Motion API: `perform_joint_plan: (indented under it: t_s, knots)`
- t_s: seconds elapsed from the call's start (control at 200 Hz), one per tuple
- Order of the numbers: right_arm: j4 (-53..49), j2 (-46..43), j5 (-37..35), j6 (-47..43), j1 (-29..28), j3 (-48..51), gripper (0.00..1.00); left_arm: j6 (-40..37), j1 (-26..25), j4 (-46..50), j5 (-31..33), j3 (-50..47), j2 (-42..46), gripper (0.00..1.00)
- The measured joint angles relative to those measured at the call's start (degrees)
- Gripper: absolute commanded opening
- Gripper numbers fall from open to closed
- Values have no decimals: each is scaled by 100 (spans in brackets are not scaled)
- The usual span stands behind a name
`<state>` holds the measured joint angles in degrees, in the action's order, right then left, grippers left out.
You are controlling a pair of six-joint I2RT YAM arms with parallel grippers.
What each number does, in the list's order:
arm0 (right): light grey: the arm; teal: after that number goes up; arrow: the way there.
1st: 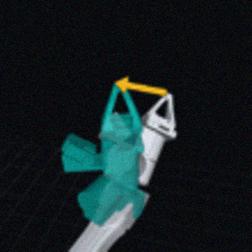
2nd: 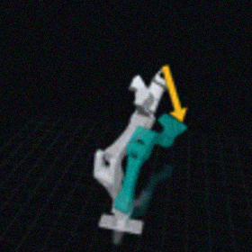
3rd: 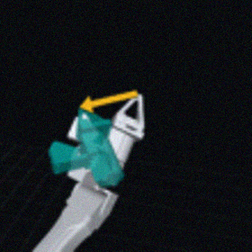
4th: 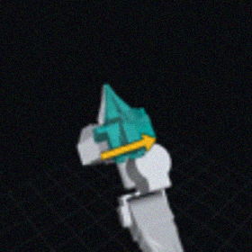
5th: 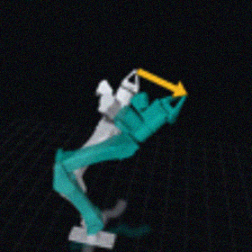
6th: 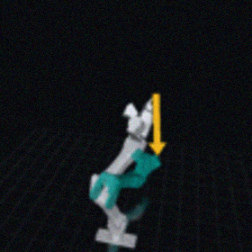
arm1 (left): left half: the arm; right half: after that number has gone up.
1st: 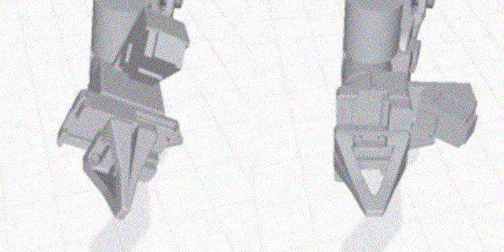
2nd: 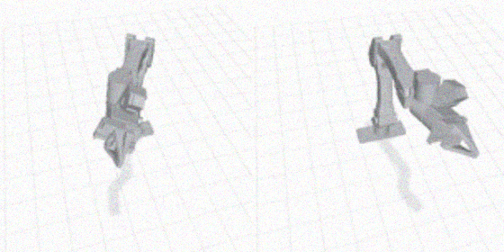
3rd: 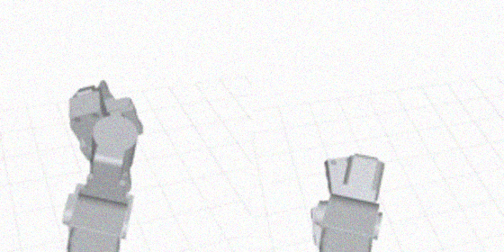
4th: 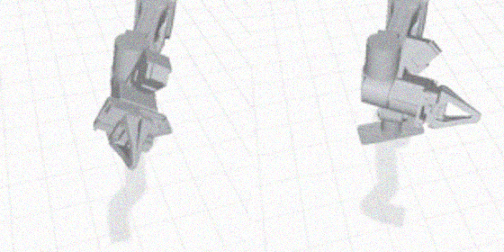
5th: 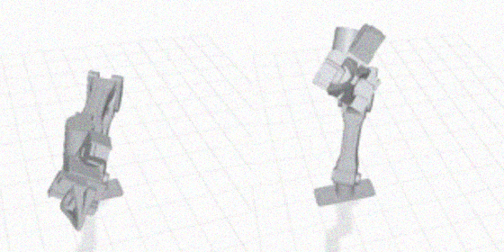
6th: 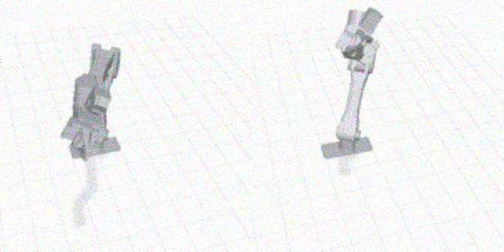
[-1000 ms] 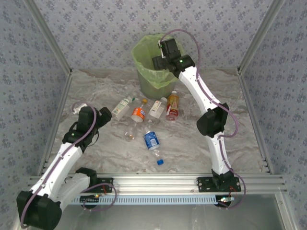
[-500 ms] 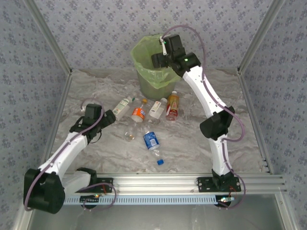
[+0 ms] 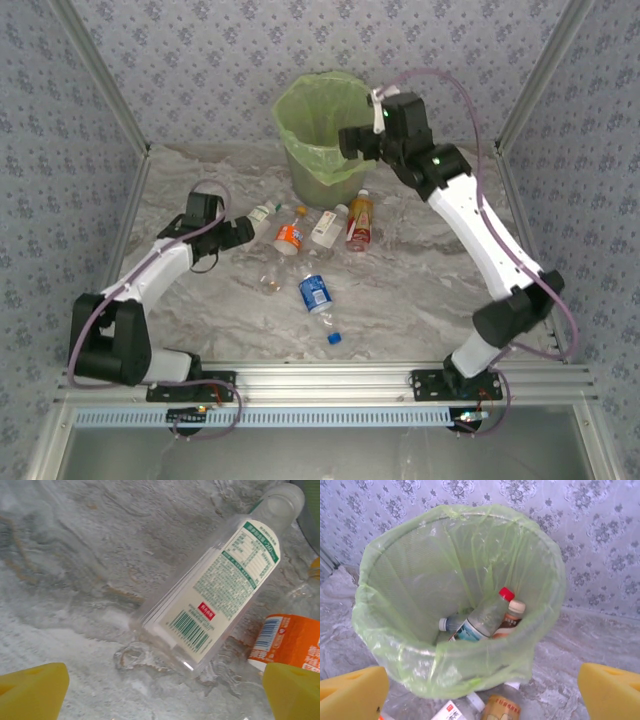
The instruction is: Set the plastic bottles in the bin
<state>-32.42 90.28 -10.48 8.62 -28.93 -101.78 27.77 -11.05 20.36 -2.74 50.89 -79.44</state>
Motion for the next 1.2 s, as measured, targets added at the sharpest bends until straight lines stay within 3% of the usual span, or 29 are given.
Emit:
perform_joint_plan:
  t_s: [0.17,0.315,0.585,0.924,1.199]
  knots:
    - [601,-855,-72,396,0,1464,99,-435,173,142,-498,273,-457,99]
    - [898,-1119,-92,608,0,2140,99,-944,131,540,-673,1021,-1150,99]
    - [1517,-1270,-149,938,2,2793,99,-1873,17,1032,-343,1980,-2090,99]
    - [1692,-1606,197,964,81,2924,99,-2977,-319,1353,-160,2813,-3047,99]
    - [1869,-1779,195,1008,83,3075,99,-3681,-800,1432,520,3080,-3442,90]
